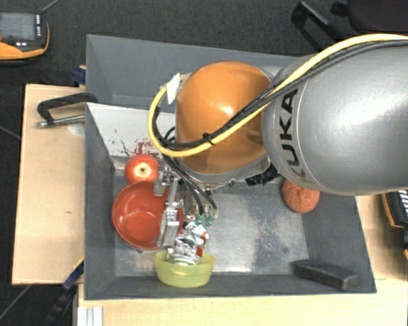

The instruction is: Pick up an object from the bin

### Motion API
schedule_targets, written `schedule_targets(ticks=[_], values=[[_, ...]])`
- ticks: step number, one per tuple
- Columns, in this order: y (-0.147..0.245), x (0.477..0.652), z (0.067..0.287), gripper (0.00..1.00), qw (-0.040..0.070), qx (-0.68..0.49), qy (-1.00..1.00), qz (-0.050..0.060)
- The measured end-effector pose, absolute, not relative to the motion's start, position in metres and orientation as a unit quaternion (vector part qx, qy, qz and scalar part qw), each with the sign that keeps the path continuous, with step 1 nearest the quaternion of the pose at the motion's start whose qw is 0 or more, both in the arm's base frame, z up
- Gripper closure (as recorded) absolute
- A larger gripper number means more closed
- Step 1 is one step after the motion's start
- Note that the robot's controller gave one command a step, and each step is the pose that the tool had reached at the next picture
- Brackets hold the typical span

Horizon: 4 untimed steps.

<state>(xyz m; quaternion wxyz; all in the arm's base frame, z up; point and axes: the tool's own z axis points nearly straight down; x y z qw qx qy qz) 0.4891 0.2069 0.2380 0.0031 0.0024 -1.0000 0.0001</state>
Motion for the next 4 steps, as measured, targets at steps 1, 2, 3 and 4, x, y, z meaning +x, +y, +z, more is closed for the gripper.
schedule_targets(ticks=[1, 2, 3, 4], values=[[0.148, 0.510, 0.125, 0.00, 0.005, -0.003, -1.000, 0.001], [0.160, 0.533, 0.159, 0.00, 0.002, 0.107, -0.994, -0.001], [0.120, 0.587, 0.069, 0.00, -0.002, 0.167, -0.986, -0.001], [0.145, 0.594, 0.072, 0.00, -0.005, 0.199, -0.980, -0.002]])
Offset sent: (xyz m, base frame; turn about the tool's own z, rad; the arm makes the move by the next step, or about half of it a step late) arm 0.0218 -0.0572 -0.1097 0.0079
